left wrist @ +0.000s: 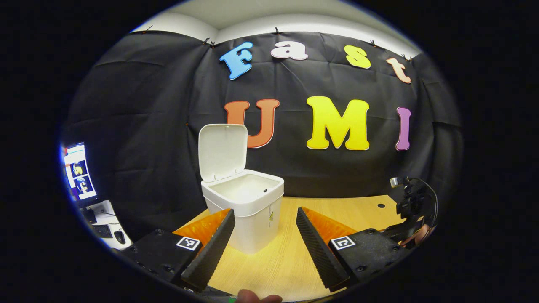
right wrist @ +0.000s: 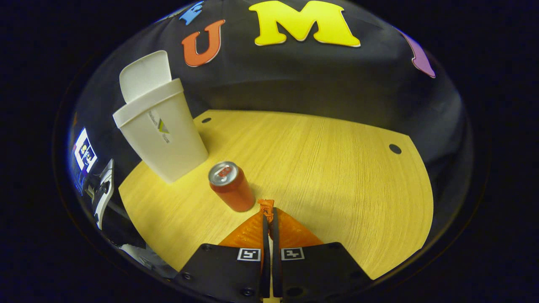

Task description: Press the lid of the desktop garbage bin to open it, pick up the crumpled paper on the desktop and throw it into the bin, then pick up the pop can on the desktop and drop it into the bin, and finally close the garbage bin lid.

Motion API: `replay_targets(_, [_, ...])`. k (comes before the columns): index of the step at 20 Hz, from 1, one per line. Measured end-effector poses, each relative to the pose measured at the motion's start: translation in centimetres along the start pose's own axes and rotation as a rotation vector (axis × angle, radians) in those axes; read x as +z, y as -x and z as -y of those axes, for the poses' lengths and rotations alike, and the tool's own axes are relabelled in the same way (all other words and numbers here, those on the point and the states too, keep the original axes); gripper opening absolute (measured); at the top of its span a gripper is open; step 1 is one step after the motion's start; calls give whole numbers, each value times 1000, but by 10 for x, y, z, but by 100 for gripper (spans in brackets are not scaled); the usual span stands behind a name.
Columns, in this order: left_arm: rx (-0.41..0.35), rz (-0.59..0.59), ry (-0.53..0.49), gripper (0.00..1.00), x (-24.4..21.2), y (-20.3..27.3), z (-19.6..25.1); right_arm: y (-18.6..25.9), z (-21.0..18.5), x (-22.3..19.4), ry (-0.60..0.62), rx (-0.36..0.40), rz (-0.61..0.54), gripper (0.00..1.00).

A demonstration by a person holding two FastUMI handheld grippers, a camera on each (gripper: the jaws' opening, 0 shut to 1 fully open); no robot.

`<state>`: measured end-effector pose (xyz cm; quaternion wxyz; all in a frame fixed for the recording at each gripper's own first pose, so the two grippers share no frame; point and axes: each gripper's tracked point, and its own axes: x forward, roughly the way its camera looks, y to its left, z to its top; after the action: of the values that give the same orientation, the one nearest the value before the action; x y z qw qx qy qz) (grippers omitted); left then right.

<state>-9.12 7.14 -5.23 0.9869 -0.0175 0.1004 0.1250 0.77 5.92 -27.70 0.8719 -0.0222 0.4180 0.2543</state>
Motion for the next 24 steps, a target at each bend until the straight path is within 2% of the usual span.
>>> replay_targets(4, [-17, -7, 20, 96, -8, -7, -1, 41, -40, 78, 46, 71, 131, 3])
replay_targets(6, [-2, -14, 23, 96, -13, -9, -9, 55, -67, 116, 75, 112, 182, 0])
replay_targets(7, [6, -10, 35, 96, -14, -7, -13, 60, -82, 134, 82, 144, 210, 3])
replay_targets(12, [57, -2, 71, 97, -13, 0, -43, 50, -159, 200, 165, 244, 304, 3])
replay_targets(20, [194, 1, 69, 96, -11, 22, -107, -5, -289, 249, 262, 362, 339, 2])
replay_targets(24, [261, 1, 74, 96, -12, 32, -131, -32, -328, 254, 298, 379, 326, 2])
